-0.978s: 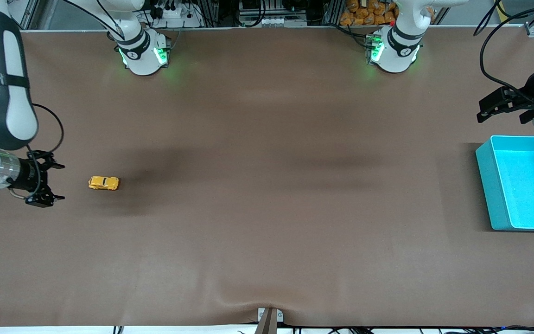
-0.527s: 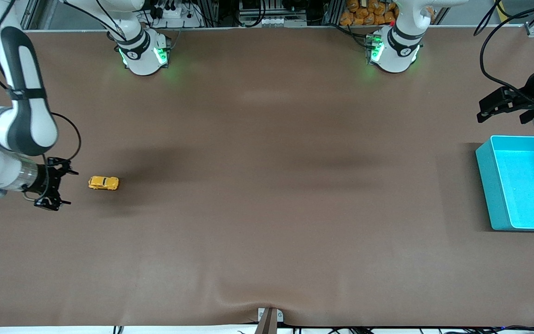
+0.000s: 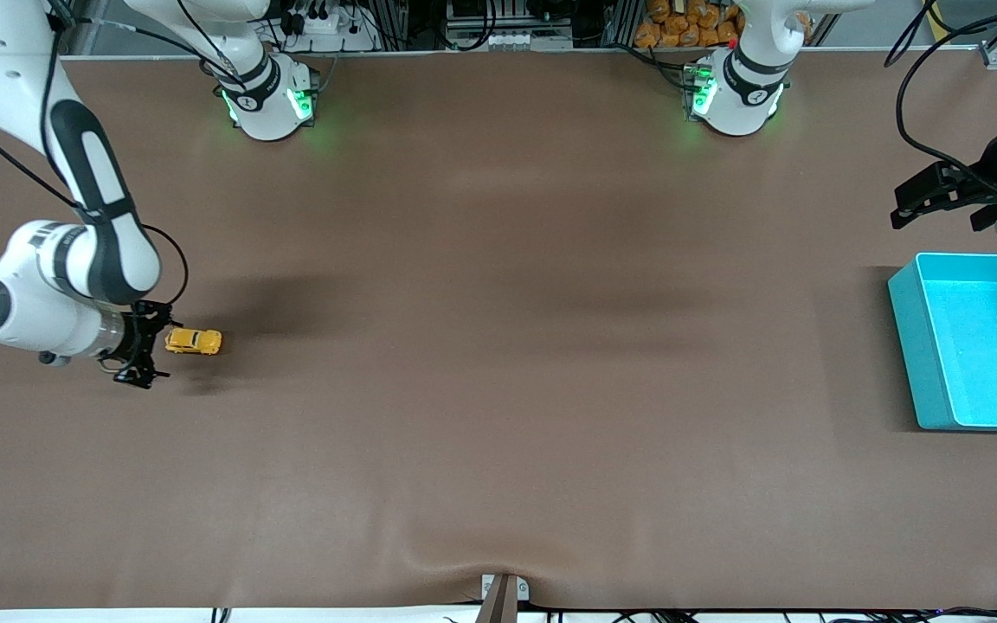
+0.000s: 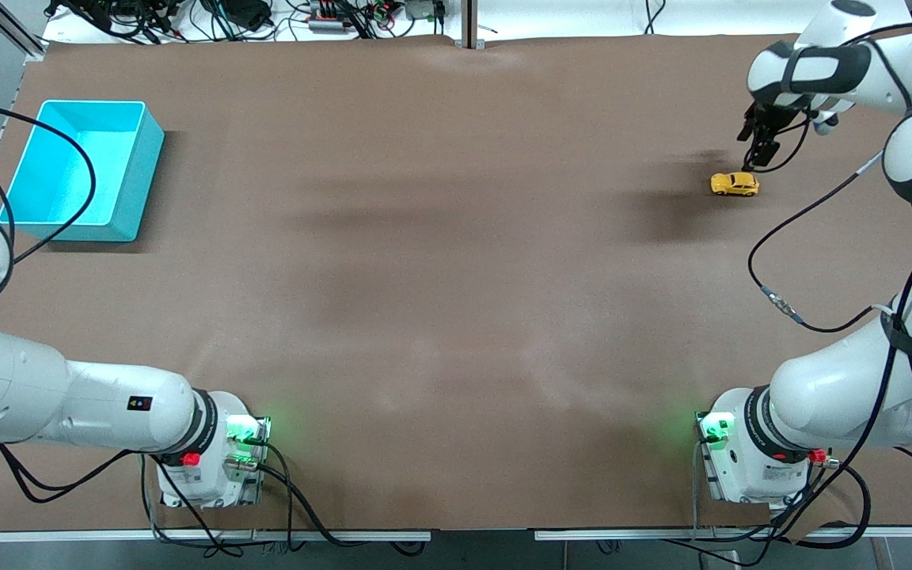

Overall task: Wind and store yellow beetle car
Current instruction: 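Lower the right gripper over the car and close on it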

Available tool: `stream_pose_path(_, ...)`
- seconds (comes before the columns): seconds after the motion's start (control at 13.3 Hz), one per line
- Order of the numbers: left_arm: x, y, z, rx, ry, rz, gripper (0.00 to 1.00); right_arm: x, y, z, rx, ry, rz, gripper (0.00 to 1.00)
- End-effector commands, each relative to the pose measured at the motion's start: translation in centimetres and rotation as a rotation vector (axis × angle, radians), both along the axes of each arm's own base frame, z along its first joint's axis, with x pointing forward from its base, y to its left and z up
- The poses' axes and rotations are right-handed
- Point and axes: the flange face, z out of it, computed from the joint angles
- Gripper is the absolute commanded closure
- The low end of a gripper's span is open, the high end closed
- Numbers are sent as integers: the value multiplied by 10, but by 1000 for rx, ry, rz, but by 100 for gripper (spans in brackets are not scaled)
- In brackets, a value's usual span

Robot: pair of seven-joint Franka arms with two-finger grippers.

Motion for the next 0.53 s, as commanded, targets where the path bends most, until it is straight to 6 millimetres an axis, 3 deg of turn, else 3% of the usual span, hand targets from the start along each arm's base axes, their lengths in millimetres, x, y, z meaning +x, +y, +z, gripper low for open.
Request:
stream_pose_path(0.0, 3, 1, 4, 13, -12, -4, 0, -20, -13, -19, -29, -42, -21, 0)
stream_pose_path(0.23, 3, 1, 4, 13, -12, -4, 0, -24, -17, -4, -22, -20, -26, 3)
stream_pose_path(0.45, 3, 1, 4, 13, -12, -4, 0, -25, -11, -3, -20, -17, -20, 10)
